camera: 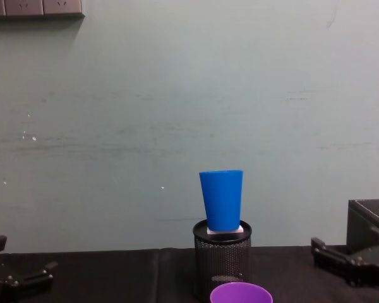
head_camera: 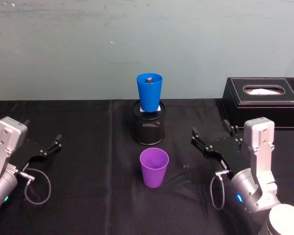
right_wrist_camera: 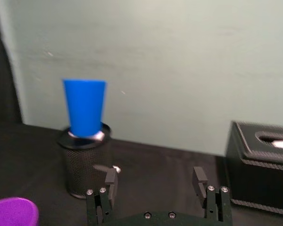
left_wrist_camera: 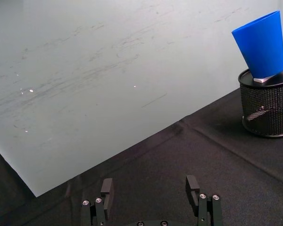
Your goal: Pick up one cup with a gripper and tap it against the other cup.
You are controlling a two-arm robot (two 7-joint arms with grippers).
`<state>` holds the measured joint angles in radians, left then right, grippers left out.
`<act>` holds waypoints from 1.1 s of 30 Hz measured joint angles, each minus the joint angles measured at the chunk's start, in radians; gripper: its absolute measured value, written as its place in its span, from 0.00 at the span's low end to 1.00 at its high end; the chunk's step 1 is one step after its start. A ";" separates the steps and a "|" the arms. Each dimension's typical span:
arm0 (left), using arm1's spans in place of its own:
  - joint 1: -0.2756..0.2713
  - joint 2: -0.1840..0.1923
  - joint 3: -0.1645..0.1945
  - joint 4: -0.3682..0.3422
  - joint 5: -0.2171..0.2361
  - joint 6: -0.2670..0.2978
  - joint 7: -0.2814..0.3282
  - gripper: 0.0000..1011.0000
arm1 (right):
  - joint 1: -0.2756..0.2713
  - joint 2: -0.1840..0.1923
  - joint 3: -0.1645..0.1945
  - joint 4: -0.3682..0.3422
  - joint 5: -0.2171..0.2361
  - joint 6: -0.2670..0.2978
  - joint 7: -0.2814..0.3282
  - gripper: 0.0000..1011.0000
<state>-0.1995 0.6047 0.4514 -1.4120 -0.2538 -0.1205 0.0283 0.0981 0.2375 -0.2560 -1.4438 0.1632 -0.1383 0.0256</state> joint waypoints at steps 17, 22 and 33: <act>0.000 0.000 0.000 0.000 0.000 0.000 0.000 0.99 | -0.013 -0.028 0.016 0.017 -0.023 0.023 -0.035 0.99; 0.000 0.000 0.000 0.000 0.000 0.000 0.000 0.99 | -0.012 -0.027 0.015 0.017 -0.022 0.022 -0.035 0.99; 0.000 0.000 0.000 0.000 0.000 0.000 0.000 0.99 | -0.011 -0.026 0.014 0.017 -0.021 0.022 -0.033 0.99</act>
<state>-0.1995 0.6047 0.4514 -1.4120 -0.2539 -0.1205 0.0283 0.0867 0.2117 -0.2422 -1.4269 0.1417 -0.1159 -0.0075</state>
